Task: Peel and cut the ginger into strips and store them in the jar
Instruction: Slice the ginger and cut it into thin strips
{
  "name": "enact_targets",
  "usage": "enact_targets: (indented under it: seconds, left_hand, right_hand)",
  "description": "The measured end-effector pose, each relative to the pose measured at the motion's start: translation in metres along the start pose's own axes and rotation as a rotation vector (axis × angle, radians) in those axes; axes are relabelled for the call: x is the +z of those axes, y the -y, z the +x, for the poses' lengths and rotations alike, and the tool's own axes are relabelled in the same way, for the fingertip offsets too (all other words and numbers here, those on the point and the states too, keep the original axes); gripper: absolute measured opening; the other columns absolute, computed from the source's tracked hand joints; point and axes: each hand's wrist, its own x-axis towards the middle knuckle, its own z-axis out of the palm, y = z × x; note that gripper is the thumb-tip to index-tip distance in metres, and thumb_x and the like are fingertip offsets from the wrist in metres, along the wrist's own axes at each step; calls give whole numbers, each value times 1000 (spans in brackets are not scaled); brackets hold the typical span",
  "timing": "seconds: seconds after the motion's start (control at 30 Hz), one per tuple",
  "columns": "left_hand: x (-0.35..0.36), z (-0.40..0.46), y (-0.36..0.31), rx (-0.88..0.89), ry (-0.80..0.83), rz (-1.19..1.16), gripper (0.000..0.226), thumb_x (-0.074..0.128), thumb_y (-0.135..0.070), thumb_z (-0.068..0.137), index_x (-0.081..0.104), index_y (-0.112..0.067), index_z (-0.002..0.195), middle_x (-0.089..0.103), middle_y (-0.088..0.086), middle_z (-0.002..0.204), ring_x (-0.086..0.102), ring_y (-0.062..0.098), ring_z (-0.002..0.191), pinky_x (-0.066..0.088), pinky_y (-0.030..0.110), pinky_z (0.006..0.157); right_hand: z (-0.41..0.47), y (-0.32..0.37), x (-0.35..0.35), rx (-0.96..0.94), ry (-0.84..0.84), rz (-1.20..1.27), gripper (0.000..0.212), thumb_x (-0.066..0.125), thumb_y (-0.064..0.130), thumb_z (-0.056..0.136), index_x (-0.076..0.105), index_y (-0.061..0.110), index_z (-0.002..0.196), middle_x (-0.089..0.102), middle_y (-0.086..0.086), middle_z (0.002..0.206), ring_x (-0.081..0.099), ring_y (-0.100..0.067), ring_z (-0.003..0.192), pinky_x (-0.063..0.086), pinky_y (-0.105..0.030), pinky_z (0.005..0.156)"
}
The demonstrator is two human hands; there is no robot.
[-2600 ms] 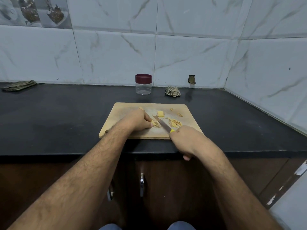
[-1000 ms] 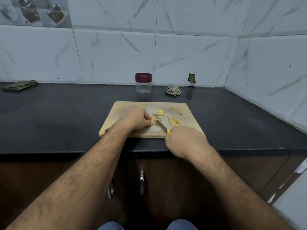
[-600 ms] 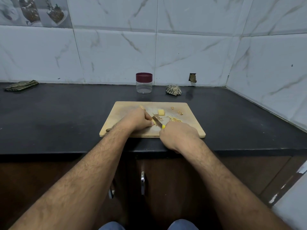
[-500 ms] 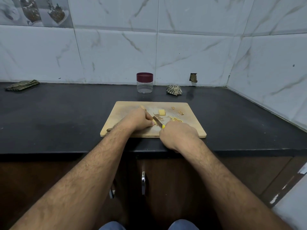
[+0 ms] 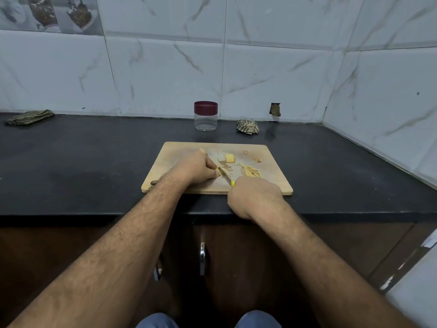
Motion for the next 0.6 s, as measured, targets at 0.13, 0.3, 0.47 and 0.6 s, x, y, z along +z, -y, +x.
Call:
enact_targets:
  seconds: [0.13,0.3,0.47,0.6]
  left_hand:
    - [0,1,0,-16,-9,1,30,70,-31,89,72,-22,117,67,-6,122,58,12,110,45,25,94]
    - [2,0,1,-39,-36,-7,38,72,-35,86,68,-22,122,67,-2,120,59,14,109,43,23,88]
    - [3,0,3,-44,-62,-26,29,75,-34,84,71,-21,110,69,-3,107,57,8,91,44,22,82]
    - [2,0,2,-25,-45,1,29,73,-33,86,73,-21,112,68,-5,106,58,9,97,44,22,85]
  right_hand:
    - [-7,-12,7,18,3,16,26,43,25,98,56,17,120,56,-3,106,55,-24,94,44,-37,74]
    - [-11,-22,5,28,-6,57,26,40,28,97,55,17,115,55,-2,103,55,-24,94,40,-35,72]
    - [-10,-19,0,3,-30,98,25,37,27,98,57,16,110,53,-3,100,53,-24,93,40,-33,72]
    - [-2,-8,-2,6,-28,118,22,37,25,99,55,17,108,52,-4,100,50,-24,91,39,-34,75]
